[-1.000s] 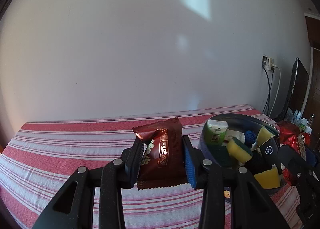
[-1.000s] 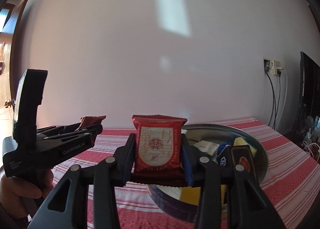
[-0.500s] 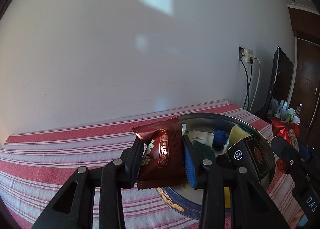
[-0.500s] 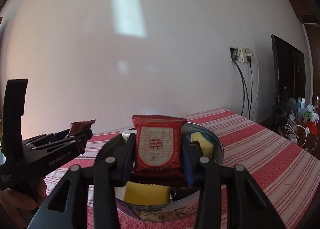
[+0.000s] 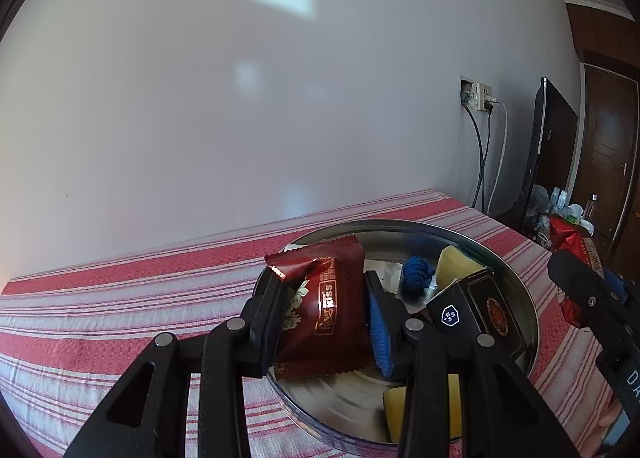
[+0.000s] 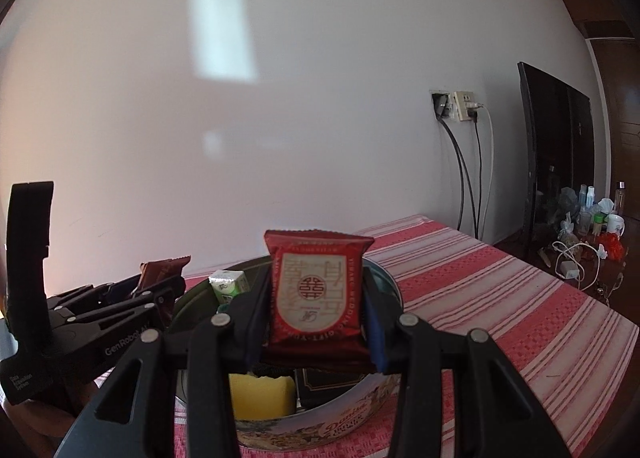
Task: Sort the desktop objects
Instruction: 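Open both grippers to drop the red snack packets into the tin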
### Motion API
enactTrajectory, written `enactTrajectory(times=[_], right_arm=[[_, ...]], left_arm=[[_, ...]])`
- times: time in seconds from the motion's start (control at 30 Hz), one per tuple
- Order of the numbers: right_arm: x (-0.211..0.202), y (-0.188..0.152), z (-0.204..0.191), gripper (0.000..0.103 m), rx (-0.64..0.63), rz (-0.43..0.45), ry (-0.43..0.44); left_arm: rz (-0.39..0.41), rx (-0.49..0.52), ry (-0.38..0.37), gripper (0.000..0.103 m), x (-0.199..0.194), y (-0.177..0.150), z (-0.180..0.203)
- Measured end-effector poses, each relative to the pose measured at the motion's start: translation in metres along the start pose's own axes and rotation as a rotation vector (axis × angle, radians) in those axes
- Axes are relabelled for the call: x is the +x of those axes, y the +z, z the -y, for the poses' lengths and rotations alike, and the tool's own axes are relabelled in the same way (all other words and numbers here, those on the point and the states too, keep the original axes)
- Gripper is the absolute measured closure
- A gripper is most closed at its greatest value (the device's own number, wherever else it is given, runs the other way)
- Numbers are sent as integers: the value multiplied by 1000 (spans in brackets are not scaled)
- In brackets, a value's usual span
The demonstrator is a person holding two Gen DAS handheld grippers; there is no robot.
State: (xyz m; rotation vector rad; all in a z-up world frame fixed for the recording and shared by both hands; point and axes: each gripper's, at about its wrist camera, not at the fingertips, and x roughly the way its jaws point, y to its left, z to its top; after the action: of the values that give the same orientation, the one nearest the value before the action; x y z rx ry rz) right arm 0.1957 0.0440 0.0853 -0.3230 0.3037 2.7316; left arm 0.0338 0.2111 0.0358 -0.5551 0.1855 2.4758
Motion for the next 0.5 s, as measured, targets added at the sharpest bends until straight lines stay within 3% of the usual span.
enactTrajectory(times=[0.5], right_arm=[[63,41,32,61,-23,-43,-28]], left_arm=[[-30,0,-23,62,18,6,15]])
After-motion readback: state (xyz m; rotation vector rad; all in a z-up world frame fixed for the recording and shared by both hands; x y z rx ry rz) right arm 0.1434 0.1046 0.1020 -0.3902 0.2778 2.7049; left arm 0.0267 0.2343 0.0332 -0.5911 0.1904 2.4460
